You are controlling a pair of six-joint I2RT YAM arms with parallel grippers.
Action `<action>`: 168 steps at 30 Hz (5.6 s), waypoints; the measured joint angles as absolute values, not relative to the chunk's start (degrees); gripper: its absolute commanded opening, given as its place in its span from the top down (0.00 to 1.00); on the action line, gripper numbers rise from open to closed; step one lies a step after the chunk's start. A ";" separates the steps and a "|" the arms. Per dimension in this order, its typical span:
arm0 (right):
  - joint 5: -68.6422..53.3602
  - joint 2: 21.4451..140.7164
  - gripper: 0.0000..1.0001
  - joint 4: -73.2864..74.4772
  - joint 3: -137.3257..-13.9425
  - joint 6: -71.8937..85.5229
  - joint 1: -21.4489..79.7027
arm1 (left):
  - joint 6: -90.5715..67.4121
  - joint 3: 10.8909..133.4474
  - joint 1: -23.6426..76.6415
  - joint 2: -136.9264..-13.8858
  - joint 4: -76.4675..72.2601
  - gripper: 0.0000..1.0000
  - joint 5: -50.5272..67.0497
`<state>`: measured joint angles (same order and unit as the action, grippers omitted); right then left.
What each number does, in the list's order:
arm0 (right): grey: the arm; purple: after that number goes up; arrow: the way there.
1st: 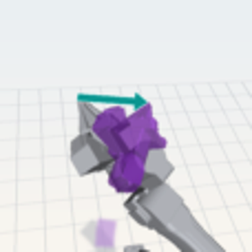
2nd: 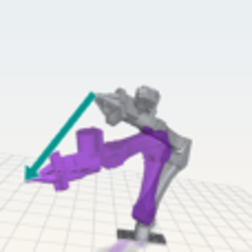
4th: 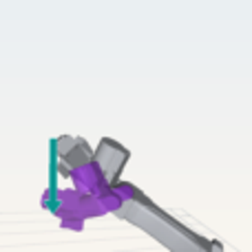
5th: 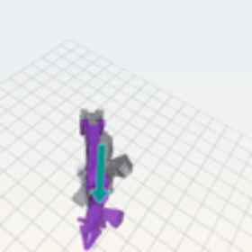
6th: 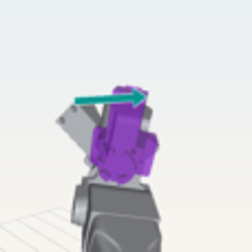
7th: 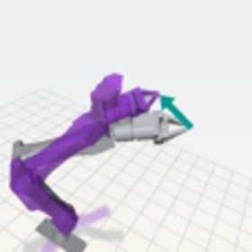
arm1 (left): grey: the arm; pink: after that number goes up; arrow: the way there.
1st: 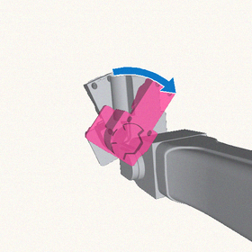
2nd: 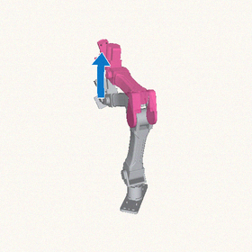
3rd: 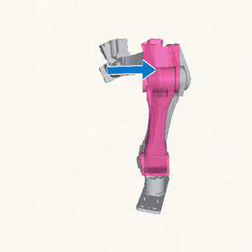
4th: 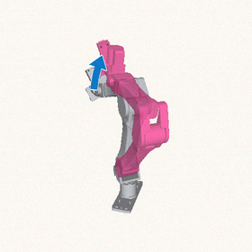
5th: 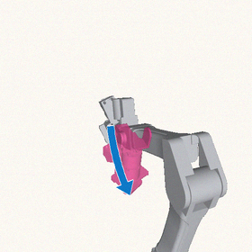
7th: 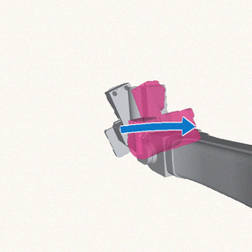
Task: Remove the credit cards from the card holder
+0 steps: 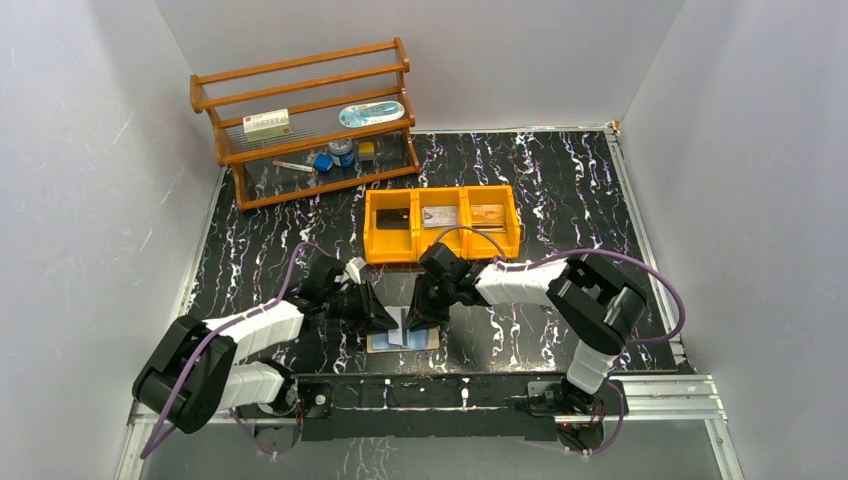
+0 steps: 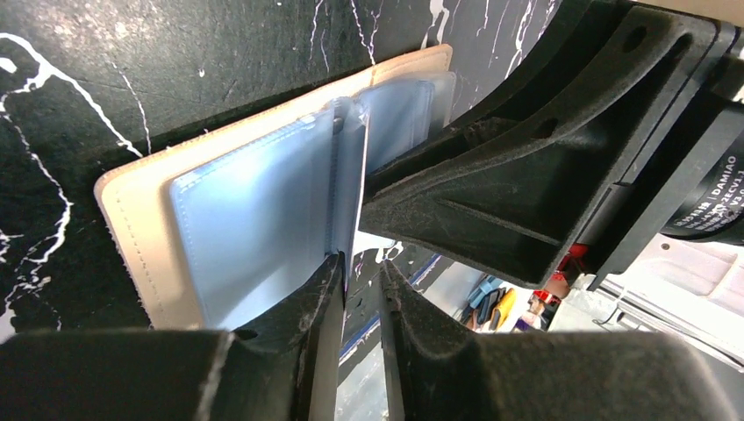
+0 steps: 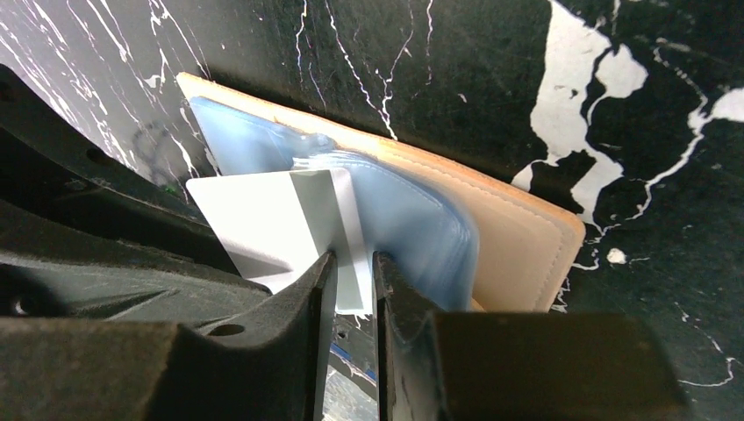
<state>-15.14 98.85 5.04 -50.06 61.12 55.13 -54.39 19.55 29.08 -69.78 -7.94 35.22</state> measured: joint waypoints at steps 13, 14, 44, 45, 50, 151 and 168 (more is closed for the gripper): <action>-6.79 95.09 0.65 16.53 -52.97 57.56 55.61 | -46.92 31.18 29.04 -58.67 12.78 0.99 22.26; -6.28 93.71 0.65 18.61 -53.84 56.60 55.61 | -46.22 32.82 29.02 -57.28 14.94 0.99 20.08; -7.55 95.53 0.64 16.73 -52.99 56.16 59.37 | -46.50 34.04 28.97 -48.84 29.61 0.99 3.86; -7.35 95.37 0.65 16.29 -52.40 56.58 59.37 | -46.50 34.04 28.97 -49.15 29.39 0.98 4.14; -6.72 92.64 0.64 14.63 -49.25 58.52 59.37 | -46.35 34.04 28.97 -49.45 28.01 0.98 6.35; -31.05 64.69 0.57 -40.45 -28.32 70.72 39.11 | -62.37 35.16 28.62 -54.85 -15.25 1.00 39.64; -32.38 67.29 0.96 -48.14 -28.32 73.12 39.11 | -64.38 34.20 28.62 -56.97 -20.21 0.71 43.92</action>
<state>-32.38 67.29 -48.14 -28.32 73.12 39.11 -64.38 34.20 28.62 -56.97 -20.21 43.92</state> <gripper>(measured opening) 0.116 0.178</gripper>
